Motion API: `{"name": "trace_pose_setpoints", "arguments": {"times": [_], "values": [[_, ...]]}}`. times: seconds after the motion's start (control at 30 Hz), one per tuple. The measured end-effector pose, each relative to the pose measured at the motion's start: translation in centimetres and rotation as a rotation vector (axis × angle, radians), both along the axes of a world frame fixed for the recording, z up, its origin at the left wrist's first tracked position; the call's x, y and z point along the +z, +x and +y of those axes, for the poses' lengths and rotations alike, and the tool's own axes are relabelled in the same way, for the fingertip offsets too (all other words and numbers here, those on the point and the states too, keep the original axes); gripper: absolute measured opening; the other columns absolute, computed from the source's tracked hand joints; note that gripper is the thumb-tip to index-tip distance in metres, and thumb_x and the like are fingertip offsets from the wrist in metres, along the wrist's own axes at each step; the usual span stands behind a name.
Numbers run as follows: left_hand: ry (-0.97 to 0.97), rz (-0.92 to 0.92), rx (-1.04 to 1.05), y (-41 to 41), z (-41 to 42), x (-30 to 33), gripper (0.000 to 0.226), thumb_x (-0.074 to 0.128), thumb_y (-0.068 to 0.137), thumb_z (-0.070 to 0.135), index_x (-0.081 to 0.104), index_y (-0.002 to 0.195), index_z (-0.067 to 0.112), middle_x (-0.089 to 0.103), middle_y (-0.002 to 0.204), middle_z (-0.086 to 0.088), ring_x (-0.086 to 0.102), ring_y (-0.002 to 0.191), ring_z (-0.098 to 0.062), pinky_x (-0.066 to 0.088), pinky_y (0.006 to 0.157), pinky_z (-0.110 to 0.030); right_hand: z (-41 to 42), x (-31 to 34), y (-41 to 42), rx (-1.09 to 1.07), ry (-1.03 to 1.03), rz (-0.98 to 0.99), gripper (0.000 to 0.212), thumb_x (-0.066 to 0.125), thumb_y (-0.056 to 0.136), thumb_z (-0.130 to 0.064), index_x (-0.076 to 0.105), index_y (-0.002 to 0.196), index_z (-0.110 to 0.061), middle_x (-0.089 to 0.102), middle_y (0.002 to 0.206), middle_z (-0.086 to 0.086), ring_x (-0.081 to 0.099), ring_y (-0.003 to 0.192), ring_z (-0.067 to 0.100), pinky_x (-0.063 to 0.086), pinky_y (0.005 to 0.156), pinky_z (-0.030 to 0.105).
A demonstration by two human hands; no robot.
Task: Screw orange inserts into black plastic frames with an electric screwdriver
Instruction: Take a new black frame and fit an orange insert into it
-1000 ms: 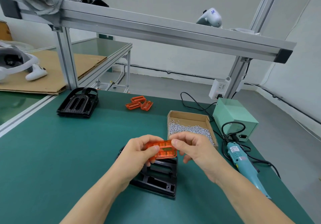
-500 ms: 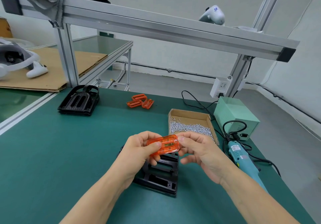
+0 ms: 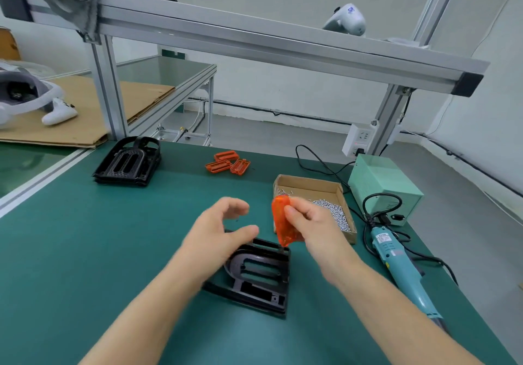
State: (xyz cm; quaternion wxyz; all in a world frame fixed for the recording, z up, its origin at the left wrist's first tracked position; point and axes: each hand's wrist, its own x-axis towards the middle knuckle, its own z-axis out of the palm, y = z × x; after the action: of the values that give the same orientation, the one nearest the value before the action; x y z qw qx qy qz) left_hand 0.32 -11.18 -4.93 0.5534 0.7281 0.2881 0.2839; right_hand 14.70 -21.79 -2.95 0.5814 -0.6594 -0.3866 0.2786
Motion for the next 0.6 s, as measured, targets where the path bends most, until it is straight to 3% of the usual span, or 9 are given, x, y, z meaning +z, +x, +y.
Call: {"name": "trace_pose_setpoints", "arguments": {"times": [0.1, 0.13, 0.2, 0.4, 0.6], "values": [[0.428, 0.489, -0.232, -1.9, 2.3, 0.4, 0.086, 0.078, 0.058, 0.051, 0.037, 0.133, 0.044, 0.026, 0.143, 0.028, 0.008, 0.141, 0.000, 0.007, 0.118, -0.036, 0.7, 0.1, 1.3, 0.122, -0.176, -0.402, 0.020, 0.060, 0.094, -0.007, 0.071, 0.100, -0.023, 0.067, 0.077, -0.013, 0.058, 0.067, -0.002, 0.043, 0.068, 0.012], [0.489, 0.630, -0.328, -2.2, 2.7, 0.2, 0.101, 0.079, 0.056, 0.054, 0.026, 0.141, 0.044, 0.015, 0.147, 0.027, -0.005, 0.142, 0.001, -0.004, 0.118, -0.041, 0.9, -0.4, 1.3, 0.151, -0.243, -0.494, 0.016, 0.064, 0.092, -0.010, 0.072, 0.101, -0.020, 0.067, 0.079, -0.010, 0.058, 0.069, -0.001, 0.042, 0.069, 0.012], [0.535, 0.779, -0.405, -2.4, 2.8, -0.5, 0.114, 0.080, 0.058, 0.055, 0.012, 0.148, 0.042, 0.002, 0.154, 0.022, -0.016, 0.142, -0.003, -0.014, 0.116, -0.045, 1.0, -1.7, 1.1, 0.193, -0.329, -0.655, 0.010, 0.067, 0.090, -0.018, 0.073, 0.098, -0.020, 0.068, 0.085, -0.009, 0.058, 0.076, 0.001, 0.040, 0.072, 0.012], [0.613, 0.711, -0.272, -2.5, 2.3, -3.0, 0.113, 0.078, 0.056, 0.061, 0.016, 0.148, 0.037, 0.009, 0.152, 0.017, 0.004, 0.139, -0.007, 0.011, 0.111, -0.030, 1.4, -3.6, 0.2, 0.197, -0.280, -0.949, 0.015, 0.062, 0.092, -0.027, 0.074, 0.100, -0.021, 0.066, 0.095, -0.004, 0.056, 0.092, 0.012, 0.039, 0.083, 0.028], [0.632, 0.658, -0.204, -2.7, 1.5, -4.0, 0.113, 0.067, 0.044, 0.073, 0.023, 0.144, 0.040, 0.016, 0.142, 0.020, 0.010, 0.129, -0.006, 0.016, 0.103, -0.026, 1.2, -4.6, 0.1, 0.185, -0.230, -1.010, 0.016, 0.062, 0.092, -0.029, 0.074, 0.098, -0.020, 0.060, 0.095, -0.003, 0.051, 0.095, 0.013, 0.039, 0.083, 0.030]]}}
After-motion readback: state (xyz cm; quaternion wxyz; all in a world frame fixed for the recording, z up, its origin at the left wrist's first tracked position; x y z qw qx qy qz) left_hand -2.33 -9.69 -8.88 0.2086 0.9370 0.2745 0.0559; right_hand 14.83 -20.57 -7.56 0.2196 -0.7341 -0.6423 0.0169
